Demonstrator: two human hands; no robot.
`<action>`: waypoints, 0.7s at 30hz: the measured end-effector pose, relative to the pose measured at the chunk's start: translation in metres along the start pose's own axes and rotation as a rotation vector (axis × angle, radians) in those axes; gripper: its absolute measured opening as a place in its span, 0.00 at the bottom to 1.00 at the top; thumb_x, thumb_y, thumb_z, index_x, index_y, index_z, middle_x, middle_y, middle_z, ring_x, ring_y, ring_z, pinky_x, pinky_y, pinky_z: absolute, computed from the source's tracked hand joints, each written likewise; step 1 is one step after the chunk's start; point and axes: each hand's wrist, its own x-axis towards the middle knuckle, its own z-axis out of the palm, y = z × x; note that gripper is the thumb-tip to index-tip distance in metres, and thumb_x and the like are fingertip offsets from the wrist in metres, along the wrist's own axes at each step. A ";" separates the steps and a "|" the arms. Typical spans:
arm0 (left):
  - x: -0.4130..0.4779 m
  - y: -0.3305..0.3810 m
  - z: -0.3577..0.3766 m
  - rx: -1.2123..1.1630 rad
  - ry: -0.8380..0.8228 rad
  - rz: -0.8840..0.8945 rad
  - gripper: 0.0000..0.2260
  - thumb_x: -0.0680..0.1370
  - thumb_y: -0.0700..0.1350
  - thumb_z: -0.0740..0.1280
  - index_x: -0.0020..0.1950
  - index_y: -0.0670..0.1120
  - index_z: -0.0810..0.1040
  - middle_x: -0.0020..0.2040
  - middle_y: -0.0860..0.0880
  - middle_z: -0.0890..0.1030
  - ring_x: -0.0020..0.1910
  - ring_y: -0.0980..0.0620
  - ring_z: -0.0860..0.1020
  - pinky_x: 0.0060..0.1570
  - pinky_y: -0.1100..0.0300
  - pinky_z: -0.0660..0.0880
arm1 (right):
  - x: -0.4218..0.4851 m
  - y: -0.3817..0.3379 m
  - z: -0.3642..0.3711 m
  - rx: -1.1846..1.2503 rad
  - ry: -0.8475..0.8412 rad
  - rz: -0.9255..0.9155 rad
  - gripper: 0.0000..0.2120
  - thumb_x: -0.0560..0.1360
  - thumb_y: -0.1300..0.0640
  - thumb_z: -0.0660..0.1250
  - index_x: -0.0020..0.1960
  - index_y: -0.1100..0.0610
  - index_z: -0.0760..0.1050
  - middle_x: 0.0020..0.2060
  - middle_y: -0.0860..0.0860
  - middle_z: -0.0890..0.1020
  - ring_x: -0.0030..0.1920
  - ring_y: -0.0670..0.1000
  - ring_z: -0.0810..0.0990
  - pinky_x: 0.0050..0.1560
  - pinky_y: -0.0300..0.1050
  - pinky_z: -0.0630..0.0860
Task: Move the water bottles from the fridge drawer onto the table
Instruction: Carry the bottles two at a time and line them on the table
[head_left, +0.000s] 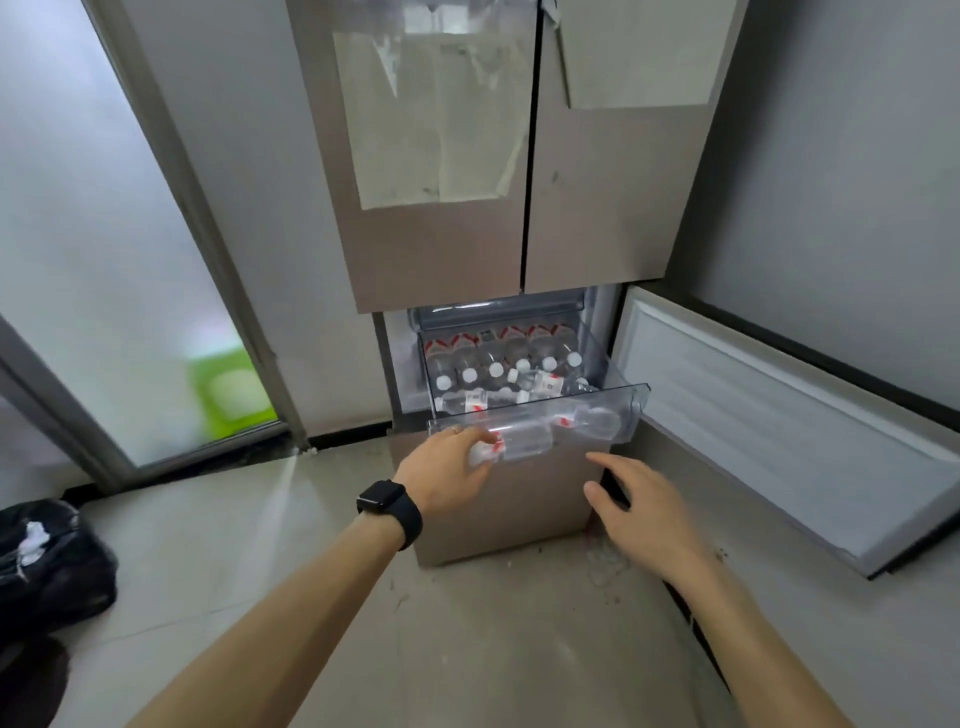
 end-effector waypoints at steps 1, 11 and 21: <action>0.017 0.003 0.003 -0.065 0.001 -0.038 0.17 0.82 0.54 0.64 0.70 0.55 0.73 0.68 0.51 0.77 0.65 0.50 0.75 0.63 0.54 0.74 | 0.017 0.009 -0.003 0.016 -0.024 0.009 0.22 0.81 0.42 0.62 0.73 0.42 0.70 0.71 0.40 0.72 0.72 0.46 0.68 0.71 0.46 0.66; 0.155 0.003 0.039 -0.271 -0.051 -0.260 0.18 0.80 0.50 0.67 0.70 0.51 0.75 0.68 0.51 0.78 0.66 0.50 0.75 0.58 0.63 0.68 | 0.171 0.072 -0.010 0.153 -0.120 0.015 0.18 0.79 0.44 0.67 0.69 0.42 0.75 0.65 0.39 0.77 0.66 0.43 0.74 0.63 0.41 0.69; 0.281 -0.048 0.086 -0.310 -0.206 -0.412 0.17 0.80 0.51 0.66 0.69 0.50 0.74 0.67 0.47 0.77 0.64 0.47 0.76 0.62 0.57 0.73 | 0.330 0.104 0.027 0.027 -0.248 0.055 0.16 0.80 0.48 0.67 0.66 0.49 0.77 0.59 0.47 0.83 0.56 0.49 0.80 0.47 0.36 0.69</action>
